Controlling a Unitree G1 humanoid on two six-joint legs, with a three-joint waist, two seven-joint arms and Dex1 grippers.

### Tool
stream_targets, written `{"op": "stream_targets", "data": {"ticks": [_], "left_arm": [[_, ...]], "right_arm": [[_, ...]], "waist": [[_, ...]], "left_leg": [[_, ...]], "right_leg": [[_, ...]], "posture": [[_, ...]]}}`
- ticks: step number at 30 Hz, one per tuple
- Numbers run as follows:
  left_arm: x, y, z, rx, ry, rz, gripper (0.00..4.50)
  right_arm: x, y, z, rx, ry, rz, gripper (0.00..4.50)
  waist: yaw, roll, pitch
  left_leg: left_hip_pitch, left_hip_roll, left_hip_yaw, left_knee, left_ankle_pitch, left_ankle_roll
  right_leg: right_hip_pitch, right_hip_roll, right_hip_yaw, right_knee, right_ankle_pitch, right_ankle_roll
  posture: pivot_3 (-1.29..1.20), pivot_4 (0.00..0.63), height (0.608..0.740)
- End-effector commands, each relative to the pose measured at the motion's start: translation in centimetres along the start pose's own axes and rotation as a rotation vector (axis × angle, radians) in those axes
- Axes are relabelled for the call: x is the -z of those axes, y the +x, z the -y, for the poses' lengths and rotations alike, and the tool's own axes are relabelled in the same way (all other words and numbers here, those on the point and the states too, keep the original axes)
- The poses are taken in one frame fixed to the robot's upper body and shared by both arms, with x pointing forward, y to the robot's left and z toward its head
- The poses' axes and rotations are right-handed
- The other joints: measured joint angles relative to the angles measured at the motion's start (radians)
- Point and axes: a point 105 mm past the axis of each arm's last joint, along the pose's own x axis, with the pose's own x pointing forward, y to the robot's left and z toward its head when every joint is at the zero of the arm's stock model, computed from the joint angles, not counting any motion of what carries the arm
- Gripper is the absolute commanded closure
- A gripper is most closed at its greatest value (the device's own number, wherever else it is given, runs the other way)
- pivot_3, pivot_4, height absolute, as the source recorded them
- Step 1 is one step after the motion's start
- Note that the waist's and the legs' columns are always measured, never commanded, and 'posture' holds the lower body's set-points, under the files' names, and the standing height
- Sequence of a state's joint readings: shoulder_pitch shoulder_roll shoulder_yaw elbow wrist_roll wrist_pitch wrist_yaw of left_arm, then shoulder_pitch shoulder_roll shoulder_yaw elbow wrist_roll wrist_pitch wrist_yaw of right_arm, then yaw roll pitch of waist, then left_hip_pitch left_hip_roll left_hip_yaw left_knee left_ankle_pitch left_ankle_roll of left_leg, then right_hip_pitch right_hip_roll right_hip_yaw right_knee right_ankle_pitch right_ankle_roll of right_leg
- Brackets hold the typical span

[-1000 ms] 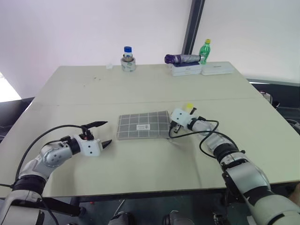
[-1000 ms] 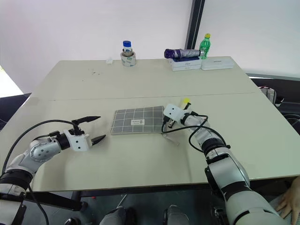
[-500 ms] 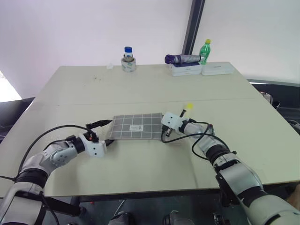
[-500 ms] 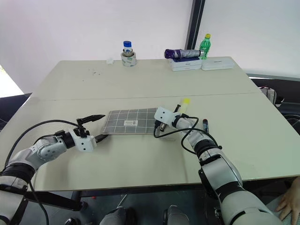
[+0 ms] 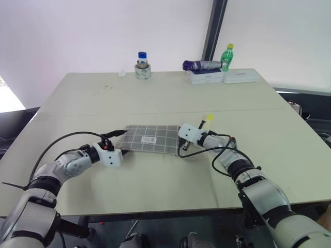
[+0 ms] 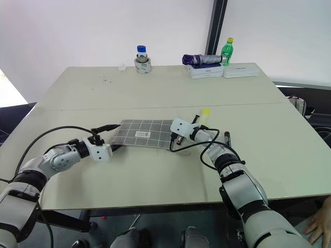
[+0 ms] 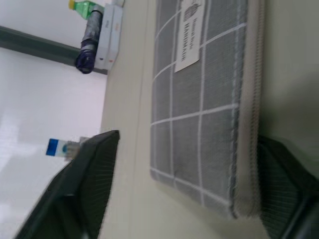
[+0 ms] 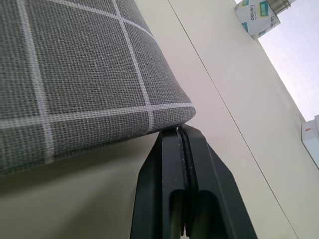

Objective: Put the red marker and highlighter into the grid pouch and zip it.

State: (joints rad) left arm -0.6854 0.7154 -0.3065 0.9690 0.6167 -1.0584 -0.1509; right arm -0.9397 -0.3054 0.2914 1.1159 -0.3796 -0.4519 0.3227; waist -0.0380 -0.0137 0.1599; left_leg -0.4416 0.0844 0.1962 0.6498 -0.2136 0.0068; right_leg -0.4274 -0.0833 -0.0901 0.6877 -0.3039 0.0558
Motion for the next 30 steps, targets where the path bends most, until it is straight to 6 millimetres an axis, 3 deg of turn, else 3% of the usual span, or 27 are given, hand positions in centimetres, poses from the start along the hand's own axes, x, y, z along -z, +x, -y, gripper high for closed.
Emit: {"op": "stream_targets", "data": {"ticks": [1, 4, 10, 16, 19, 22, 25, 27, 30], "left_arm": [[-0.7, 0.5, 1.0, 0.054, -0.034, 0.038, 2.76], [-0.7, 0.3, 0.8, 0.05, -0.059, 0.036, 4.35], [-0.8, 0.2, -0.1, 0.015, -0.15, 0.04, 4.43], [-0.7, -0.1, -1.2, -0.01, -0.251, -0.006, 4.43], [-1.6, 0.0, -1.0, 0.01, -0.276, -0.022, 4.5], [-2.1, 0.0, -1.1, 0.004, -0.303, -0.073, 4.5], [-3.1, 0.1, -1.8, -0.046, -0.35, -0.068, 4.5], [-3.2, 0.1, -2.0, -0.056, -0.369, -0.09, 4.5], [-2.7, -0.4, -2.7, -0.111, -0.444, -0.144, 4.5]], "right_arm": [[-1.5, 0.2, 1.3, 0.031, -0.019, 0.056, 4.5], [-1.4, 0.0, 1.4, 0.032, -0.021, 0.056, 4.5], [-1.8, -0.3, 2.0, 0.038, -0.021, 0.085, 4.5], [-4.2, -1.5, 2.8, -0.003, 0.031, 0.22, 4.5], [-5.9, -2.9, 3.2, -0.017, 0.056, 0.317, 3.69], [-7.4, -4.5, 2.3, -0.091, 0.074, 0.395, 2.15], [-7.7, -5.3, 0.2, -0.154, 0.026, 0.394, 0.69], [-7.4, -5.9, -0.5, -0.171, 0.053, 0.386, 0.69], [-6.5, -6.2, 0.7, -0.09, 0.182, 0.333, 0.69]], "waist": [[-0.001, 0.0, 0.0], [-0.001, 0.002, -0.001], [-0.006, 0.002, -0.001], [-0.007, 0.002, -0.001], [-0.006, 0.002, -0.001], [-0.004, 0.002, -0.001], [-0.004, 0.002, -0.001], [-0.003, 0.002, -0.001], [-0.003, 0.002, -0.001]], "left_leg": [[0.0, 0.0, 0.0, 0.0, 0.0, 0.0], [0.0, 0.0, 0.0, 0.0, 0.0, 0.0], [0.0, 0.0, 0.0, 0.0, 0.0, 0.0], [0.0, 0.0, -0.001, 0.0, 0.0, 0.0], [0.0, 0.0, -0.003, 0.0, 0.0, 0.0], [0.0, 0.001, -0.006, 0.0, 0.0, 0.0], [0.0, 0.0, -0.006, 0.001, 0.0, 0.0], [0.0, 0.001, -0.007, 0.001, 0.0, 0.0], [0.0, 0.0, -0.007, 0.001, 0.0, 0.0]], "right_leg": [[0.0, 0.0, 0.0, 0.0, 0.0, 0.0], [0.0, 0.0, 0.0, 0.0, 0.0, 0.0], [0.0, 0.0, 0.0, 0.0, 0.0, 0.0], [0.0, 0.001, 0.0, 0.0, 0.0, 0.001], [0.0, 0.001, 0.001, 0.0, 0.0, 0.001], [0.0, 0.0, 0.001, 0.0, -0.001, 0.002], [0.001, 0.001, 0.001, 0.001, -0.001, 0.002], [0.001, 0.001, 0.001, 0.001, -0.001, 0.002], [0.001, 0.001, 0.001, 0.001, -0.001, 0.002]], "posture": [[0.0, 0.15, 0.738], [0.0, 0.15, 0.738], [0.0, 0.15, 0.738], [0.0, 0.15, 0.738], [0.0, 0.15, 0.738], [0.0, 0.15, 0.738], [0.0, 0.15, 0.738], [0.0, 0.15, 0.738], [0.0, 0.15, 0.738]]}}
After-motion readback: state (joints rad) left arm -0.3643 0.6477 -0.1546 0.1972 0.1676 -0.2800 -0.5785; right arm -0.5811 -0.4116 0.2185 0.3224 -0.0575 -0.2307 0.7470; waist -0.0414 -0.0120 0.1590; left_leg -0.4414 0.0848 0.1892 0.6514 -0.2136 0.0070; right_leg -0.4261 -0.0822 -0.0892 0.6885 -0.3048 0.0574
